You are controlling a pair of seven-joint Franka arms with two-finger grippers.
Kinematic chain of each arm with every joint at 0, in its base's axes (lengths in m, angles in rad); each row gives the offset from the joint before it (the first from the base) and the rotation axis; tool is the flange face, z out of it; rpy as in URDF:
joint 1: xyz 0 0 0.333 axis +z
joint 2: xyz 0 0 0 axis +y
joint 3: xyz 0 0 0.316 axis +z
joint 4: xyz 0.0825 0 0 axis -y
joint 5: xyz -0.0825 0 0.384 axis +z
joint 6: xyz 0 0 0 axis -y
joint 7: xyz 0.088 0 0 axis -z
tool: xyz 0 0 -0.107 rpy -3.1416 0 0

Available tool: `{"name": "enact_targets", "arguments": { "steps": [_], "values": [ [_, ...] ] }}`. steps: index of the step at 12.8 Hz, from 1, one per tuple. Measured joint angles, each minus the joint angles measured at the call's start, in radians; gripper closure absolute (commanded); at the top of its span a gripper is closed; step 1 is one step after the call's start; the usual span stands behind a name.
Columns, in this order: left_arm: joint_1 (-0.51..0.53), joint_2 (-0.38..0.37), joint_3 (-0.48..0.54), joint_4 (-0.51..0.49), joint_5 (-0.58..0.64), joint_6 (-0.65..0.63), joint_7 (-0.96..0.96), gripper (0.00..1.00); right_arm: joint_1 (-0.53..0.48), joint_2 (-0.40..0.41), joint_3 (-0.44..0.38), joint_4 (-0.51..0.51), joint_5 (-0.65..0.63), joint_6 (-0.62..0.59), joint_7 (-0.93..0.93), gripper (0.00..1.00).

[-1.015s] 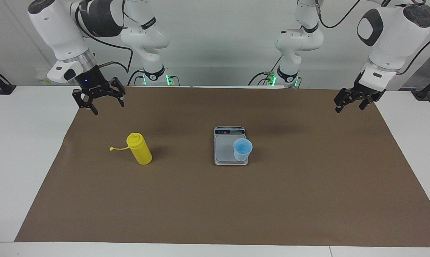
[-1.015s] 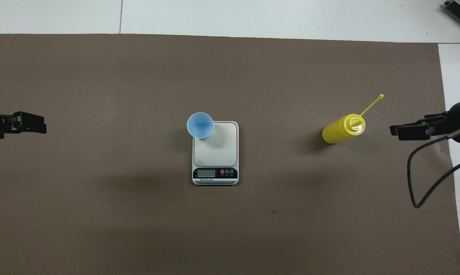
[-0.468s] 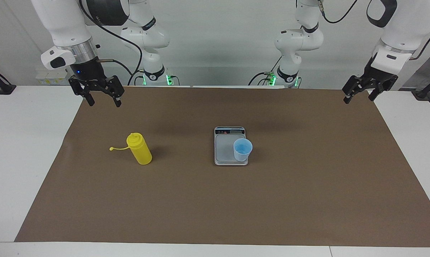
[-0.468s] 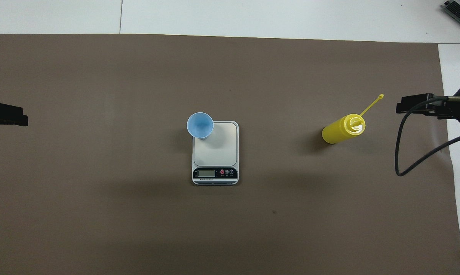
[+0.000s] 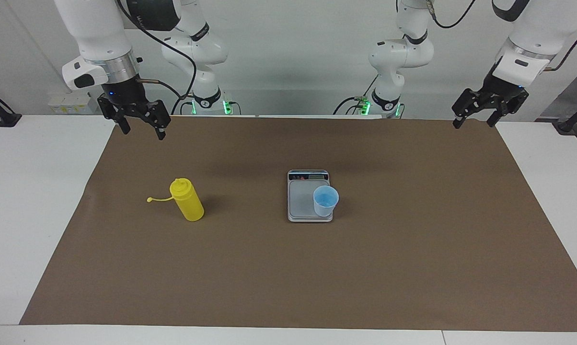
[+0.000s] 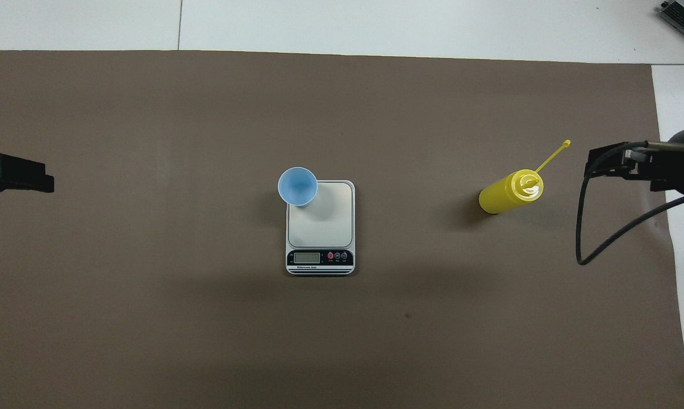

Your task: Pour seasoning into cup on scale with both arms

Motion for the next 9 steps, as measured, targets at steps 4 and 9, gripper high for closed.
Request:
{"name": "enact_targets", "arguments": {
  "steps": [4,9],
  "values": [
    [0.028,0.001,-0.022,0.003,0.000,0.021,0.000,0.00,-0.003,0.008,0.002,-0.004,0.000,-0.041,0.001,0.00],
    [0.033,0.104,-0.023,0.085,0.000,-0.001,0.001,0.00,-0.002,0.008,0.002,-0.009,0.000,-0.044,0.001,0.00]
  ]
}}
